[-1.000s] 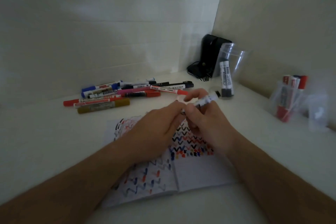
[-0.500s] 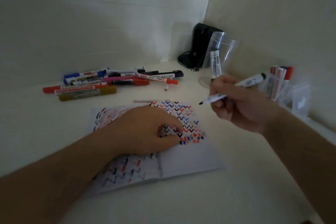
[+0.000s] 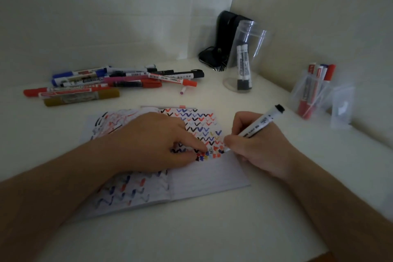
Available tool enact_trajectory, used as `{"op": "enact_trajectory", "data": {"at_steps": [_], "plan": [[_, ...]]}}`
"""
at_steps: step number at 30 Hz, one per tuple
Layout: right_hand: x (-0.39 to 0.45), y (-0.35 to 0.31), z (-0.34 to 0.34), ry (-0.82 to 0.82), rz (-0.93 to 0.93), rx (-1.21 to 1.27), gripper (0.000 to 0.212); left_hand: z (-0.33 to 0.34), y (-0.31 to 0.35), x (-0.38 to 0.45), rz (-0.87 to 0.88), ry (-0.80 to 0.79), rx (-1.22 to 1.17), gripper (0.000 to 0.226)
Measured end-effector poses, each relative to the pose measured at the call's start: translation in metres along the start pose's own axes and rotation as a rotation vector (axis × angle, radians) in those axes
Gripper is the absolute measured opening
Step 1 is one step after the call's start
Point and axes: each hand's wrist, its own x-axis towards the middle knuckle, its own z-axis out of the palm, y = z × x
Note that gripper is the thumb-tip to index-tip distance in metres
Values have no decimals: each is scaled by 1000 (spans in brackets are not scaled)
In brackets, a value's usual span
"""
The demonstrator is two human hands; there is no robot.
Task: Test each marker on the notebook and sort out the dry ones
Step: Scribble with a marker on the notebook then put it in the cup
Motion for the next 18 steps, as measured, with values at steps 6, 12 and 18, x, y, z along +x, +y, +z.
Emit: {"op": "enact_trajectory", "data": {"at_steps": [6, 12, 18], "plan": [[2, 1, -1, 13, 44, 59, 37, 4, 6, 1, 81, -29, 70, 42], [2, 2, 0, 25, 38, -21, 35, 2, 10, 0, 27, -49, 2, 44], [2, 3, 2, 24, 8, -75, 38, 2, 11, 1, -3, -55, -29, 42]]}}
